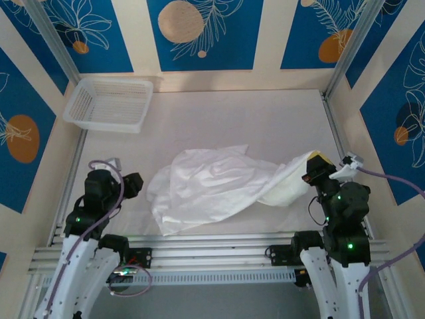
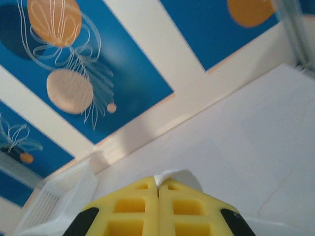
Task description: Fold the inside-out t-shirt
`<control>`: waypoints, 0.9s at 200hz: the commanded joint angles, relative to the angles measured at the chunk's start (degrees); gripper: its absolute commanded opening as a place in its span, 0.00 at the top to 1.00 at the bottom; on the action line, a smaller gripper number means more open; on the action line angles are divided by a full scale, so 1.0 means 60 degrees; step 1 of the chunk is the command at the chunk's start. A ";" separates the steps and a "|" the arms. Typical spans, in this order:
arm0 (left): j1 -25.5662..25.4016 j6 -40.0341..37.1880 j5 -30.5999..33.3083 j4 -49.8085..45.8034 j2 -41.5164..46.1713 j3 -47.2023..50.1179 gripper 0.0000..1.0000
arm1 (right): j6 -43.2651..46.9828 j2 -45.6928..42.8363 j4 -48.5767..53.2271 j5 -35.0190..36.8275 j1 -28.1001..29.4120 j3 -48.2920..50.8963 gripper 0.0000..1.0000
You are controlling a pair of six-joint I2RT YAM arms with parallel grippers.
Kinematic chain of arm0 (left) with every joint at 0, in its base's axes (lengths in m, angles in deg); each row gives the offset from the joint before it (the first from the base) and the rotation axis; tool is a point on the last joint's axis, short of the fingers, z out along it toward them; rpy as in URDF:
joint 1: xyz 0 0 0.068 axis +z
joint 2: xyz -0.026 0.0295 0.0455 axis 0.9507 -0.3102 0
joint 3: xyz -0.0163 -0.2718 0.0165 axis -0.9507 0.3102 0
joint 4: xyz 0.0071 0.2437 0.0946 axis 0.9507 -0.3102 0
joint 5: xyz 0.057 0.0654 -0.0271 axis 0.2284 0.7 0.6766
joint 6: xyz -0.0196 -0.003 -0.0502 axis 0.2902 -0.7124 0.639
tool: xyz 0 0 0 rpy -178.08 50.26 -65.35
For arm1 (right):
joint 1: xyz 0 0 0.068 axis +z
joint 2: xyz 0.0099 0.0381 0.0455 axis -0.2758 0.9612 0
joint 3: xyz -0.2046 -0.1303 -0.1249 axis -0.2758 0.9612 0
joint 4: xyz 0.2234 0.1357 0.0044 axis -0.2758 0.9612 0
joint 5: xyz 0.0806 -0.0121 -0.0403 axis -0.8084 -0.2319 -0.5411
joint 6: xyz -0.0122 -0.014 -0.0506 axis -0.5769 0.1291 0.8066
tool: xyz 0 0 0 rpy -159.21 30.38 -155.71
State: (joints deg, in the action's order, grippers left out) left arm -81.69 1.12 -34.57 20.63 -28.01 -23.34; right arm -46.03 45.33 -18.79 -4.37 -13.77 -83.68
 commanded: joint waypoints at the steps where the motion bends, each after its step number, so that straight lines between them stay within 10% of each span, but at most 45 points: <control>1: -0.0102 -0.0319 -0.1159 0.0521 -0.1359 -0.0331 0.57 | -0.0372 0.0387 -0.0180 -0.1823 -0.0035 0.0315 1.00; 69: -0.2167 -0.0082 -0.1241 0.1284 -0.5331 -0.0628 0.63 | -0.1389 0.1379 0.1067 -0.3300 -0.0018 0.1517 1.00; 180: -0.2768 0.0191 -0.0428 0.2535 -0.8529 -0.0798 0.67 | -0.1487 0.1764 0.1213 -0.3602 -0.0021 0.1624 1.00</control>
State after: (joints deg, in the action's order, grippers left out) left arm -97.88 2.52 -39.40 35.36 -78.39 -27.45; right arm -54.18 56.17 -11.78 -24.44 -13.79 -73.85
